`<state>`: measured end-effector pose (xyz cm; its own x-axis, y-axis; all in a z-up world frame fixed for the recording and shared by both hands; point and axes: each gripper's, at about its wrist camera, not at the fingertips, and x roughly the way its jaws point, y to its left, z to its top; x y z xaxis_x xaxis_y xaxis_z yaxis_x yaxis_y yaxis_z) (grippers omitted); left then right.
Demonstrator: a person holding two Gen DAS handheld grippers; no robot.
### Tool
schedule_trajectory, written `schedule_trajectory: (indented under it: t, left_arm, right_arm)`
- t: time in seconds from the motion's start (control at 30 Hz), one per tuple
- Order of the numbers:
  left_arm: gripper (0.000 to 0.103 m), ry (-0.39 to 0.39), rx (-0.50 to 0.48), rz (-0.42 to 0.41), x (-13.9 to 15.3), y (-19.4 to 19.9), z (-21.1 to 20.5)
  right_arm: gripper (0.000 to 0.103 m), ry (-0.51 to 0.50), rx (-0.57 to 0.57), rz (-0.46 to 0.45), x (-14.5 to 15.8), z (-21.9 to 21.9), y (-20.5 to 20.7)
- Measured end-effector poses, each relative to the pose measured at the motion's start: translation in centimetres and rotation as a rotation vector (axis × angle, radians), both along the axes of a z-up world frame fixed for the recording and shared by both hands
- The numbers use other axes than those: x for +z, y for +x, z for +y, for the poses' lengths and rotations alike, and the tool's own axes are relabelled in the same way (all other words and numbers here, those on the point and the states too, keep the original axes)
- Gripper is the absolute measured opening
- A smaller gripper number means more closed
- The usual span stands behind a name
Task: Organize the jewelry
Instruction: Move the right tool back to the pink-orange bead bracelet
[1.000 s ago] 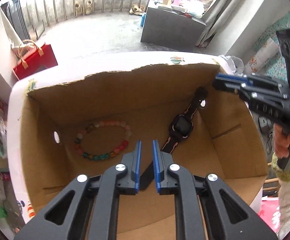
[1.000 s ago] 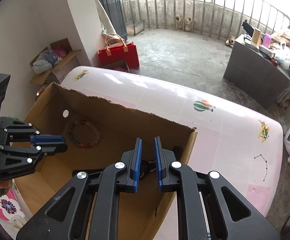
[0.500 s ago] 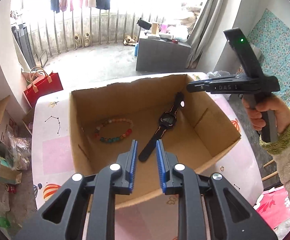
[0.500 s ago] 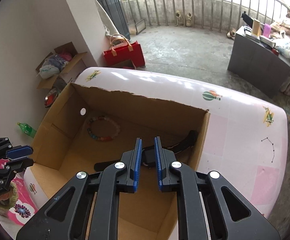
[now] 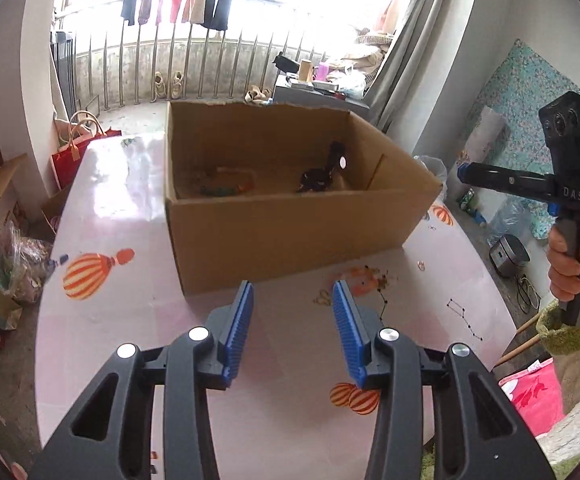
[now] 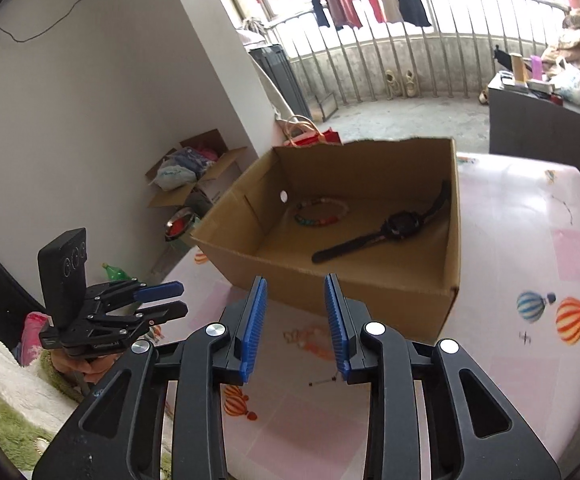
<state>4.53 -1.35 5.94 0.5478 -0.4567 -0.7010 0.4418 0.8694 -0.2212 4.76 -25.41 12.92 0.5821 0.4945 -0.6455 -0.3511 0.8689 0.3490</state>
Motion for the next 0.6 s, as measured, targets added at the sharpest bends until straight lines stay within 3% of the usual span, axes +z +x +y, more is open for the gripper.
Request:
schedule_trajectory:
  t: [0.1, 0.23, 0.3, 0.4, 0.6]
  left_arm:
    - [0.04, 0.046, -0.019, 0.005, -2.6, -0.5, -1.8]
    - [0.04, 0.125, -0.058, 0.005, -5.2, -0.4, -4.4]
    - [0.04, 0.121, -0.09, 0.006, -5.7, -0.1, -5.4]
    - [0.038, 0.084, -0.132, -0.017, -5.6, 0.2, -6.6]
    - [0.023, 0.149, -0.161, -0.021, -6.7, 1.1, -8.6]
  right_arm:
    - [0.031, 0.027, -0.062, 0.088, -3.5, 0.1, -0.7]
    - [0.023, 0.071, -0.141, 0.192, -7.6, 0.3, -1.0]
    - [0.019, 0.082, -0.161, 0.219, -8.8, 0.5, -0.8]
    - [0.016, 0.018, -0.185, 0.215, -9.5, 1.3, -0.6]
    - [0.016, -0.032, -0.102, 0.183, -9.6, 2.7, 0.7]
